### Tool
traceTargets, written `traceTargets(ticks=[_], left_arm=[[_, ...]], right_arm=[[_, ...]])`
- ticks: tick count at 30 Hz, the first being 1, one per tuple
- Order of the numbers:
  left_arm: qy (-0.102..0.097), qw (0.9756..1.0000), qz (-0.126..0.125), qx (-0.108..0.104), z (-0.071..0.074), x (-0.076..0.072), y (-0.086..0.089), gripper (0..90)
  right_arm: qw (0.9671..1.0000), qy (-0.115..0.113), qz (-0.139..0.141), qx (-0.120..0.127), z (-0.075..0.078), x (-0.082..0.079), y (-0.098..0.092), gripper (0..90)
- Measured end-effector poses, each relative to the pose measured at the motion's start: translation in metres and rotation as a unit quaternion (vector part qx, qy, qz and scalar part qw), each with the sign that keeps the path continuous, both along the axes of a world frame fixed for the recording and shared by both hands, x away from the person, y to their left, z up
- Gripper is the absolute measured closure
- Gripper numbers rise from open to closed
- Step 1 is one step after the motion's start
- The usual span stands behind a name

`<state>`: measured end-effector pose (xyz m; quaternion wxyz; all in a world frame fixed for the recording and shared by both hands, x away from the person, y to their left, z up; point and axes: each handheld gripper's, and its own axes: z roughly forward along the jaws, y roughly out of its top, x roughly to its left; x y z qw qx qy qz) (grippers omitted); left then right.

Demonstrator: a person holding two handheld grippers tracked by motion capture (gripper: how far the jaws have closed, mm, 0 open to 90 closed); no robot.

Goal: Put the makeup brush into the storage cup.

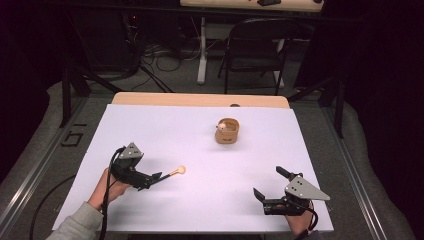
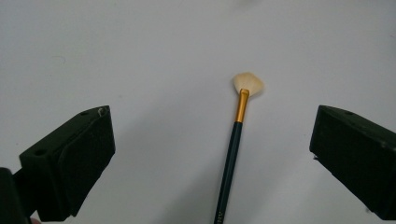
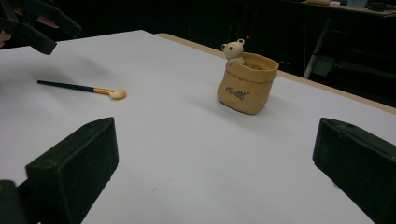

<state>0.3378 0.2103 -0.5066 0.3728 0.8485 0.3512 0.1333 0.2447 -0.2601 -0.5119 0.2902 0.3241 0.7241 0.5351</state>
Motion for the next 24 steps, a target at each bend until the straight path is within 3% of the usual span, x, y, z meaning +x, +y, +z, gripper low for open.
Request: traceTargets(ticks=[13, 24], left_arm=[[0.043, 0.9972, -0.018, 0.058, 0.007, 0.01, -0.01, 0.0], [0.072, 0.992, -0.035, 0.098, 0.007, 0.018, -0.02, 0.0]], right_arm=[[1.0, 0.002, 0.001, -0.001, 0.0, 0.0, 0.0, 0.0], [1.0, 0.004, 0.002, -0.001, 0.0, 0.0, 0.0, 0.0]])
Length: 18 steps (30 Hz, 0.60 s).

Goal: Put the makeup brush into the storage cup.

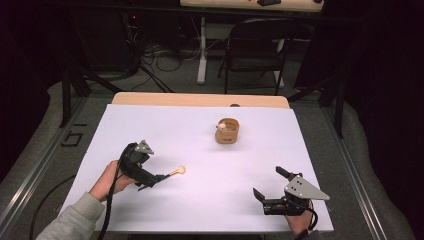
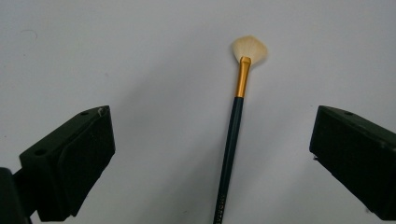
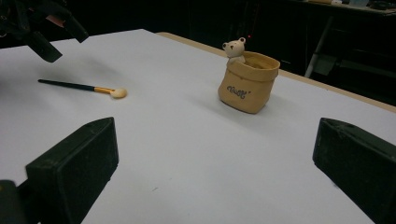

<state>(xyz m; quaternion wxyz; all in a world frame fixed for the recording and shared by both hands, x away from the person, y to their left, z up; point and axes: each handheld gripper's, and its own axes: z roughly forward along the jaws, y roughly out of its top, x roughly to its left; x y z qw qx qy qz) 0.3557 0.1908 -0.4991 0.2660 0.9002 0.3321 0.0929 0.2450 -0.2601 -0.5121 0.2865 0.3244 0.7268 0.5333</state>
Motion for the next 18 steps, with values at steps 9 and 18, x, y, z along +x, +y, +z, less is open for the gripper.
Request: traceTargets(ticks=[9, 18], left_arm=[[0.025, 0.9989, -0.014, 0.038, 0.0009, 0.0055, -0.0051, 0.0], [0.041, 0.9969, -0.023, 0.063, 0.0003, 0.0085, -0.0102, 0.0]], right_arm=[[1.0, 0.001, 0.0, 0.0, -0.0001, 0.0002, 0.0, 0.0], [1.0, 0.001, 0.0, 0.001, -0.0003, 0.0005, 0.0, 0.0]])
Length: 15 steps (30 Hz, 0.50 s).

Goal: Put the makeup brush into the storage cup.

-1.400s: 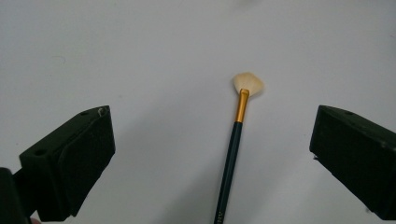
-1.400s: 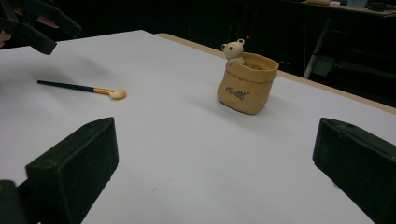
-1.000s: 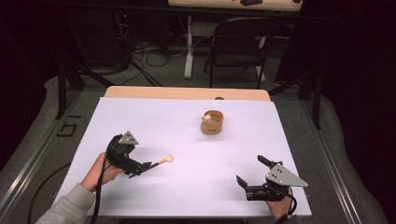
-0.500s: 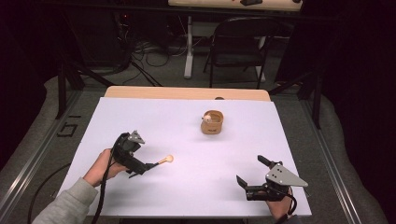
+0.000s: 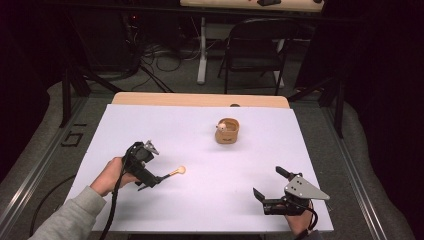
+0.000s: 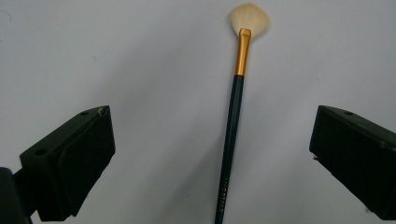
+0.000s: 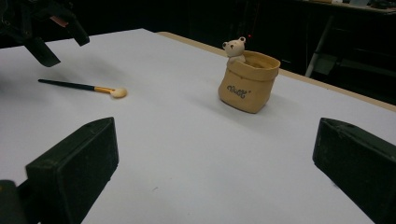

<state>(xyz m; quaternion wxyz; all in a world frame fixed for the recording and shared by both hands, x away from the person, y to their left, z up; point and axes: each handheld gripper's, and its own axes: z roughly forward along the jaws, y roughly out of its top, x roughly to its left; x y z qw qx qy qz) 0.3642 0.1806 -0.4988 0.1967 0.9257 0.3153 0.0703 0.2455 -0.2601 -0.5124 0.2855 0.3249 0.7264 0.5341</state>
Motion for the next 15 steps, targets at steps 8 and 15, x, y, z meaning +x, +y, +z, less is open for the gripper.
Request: traceTargets(ticks=[8, 15], left_arm=[[0.007, 0.9998, -0.011, 0.018, -0.0001, 0.0019, -0.0037, 0.1], [0.009, 0.9993, -0.018, 0.031, -0.0013, 0.0032, -0.0075, 0.4]], right_arm=[[1.0, 0.0, 0.0, -0.001, 0.0, 0.0001, 0.0001, 0.0], [1.0, -0.001, 0.0, -0.001, 0.0001, 0.0002, -0.0003, 0.0]])
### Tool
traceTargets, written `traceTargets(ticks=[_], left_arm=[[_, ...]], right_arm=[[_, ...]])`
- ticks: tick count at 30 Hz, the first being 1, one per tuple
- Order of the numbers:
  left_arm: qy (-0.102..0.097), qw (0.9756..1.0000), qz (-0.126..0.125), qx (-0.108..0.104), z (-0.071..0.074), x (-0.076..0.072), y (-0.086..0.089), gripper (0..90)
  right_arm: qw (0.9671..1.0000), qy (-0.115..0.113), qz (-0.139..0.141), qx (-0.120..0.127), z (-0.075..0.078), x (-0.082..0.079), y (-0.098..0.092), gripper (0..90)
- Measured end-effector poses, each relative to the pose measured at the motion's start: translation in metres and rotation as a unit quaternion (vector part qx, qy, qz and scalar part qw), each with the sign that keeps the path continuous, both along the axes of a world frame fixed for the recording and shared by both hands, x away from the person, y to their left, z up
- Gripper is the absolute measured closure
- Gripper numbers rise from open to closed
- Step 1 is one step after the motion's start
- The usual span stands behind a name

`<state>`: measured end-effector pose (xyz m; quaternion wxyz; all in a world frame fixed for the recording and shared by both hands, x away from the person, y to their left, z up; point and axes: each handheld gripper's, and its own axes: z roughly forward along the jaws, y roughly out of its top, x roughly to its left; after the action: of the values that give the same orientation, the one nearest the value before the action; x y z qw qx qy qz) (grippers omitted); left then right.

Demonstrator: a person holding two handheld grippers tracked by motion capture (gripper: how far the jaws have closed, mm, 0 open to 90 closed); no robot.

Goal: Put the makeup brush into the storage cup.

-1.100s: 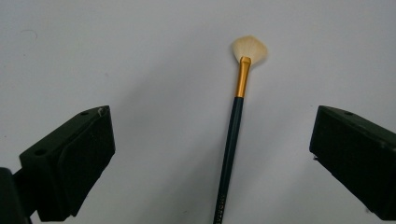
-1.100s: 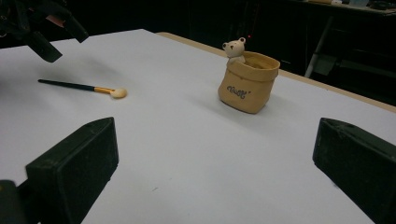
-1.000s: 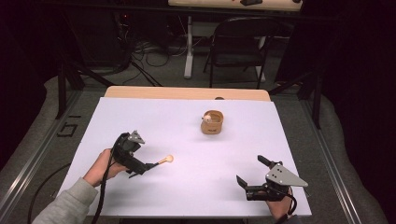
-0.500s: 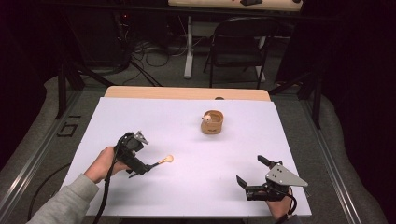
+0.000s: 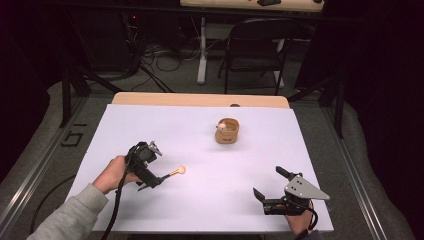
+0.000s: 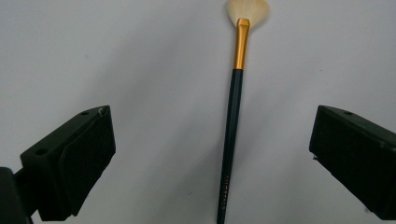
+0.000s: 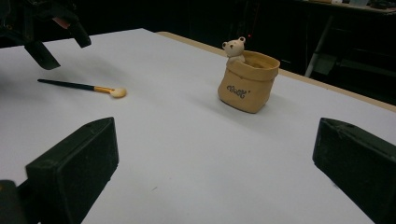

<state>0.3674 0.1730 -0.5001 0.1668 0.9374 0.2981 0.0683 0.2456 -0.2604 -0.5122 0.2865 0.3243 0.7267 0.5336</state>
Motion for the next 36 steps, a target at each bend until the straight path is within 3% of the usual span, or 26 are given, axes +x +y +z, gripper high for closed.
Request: traceTargets(ticks=[15, 18, 36], left_arm=[[0.017, 0.9996, -0.013, 0.019, -0.004, 0.002, -0.005, 17.0], [0.019, 0.9995, -0.015, 0.02, -0.005, 0.003, -0.007, 25.5], [0.04, 0.9983, -0.03, 0.028, -0.012, 0.005, -0.015, 56.6]], right_arm=[[1.0, 0.0, -0.001, 0.0, 0.0, 0.0, 0.0, 0.0], [1.0, 0.001, -0.002, -0.002, 0.0, 0.0, -0.001, 0.0], [1.0, 0.001, -0.002, -0.003, 0.0, 0.0, -0.001, 0.0]])
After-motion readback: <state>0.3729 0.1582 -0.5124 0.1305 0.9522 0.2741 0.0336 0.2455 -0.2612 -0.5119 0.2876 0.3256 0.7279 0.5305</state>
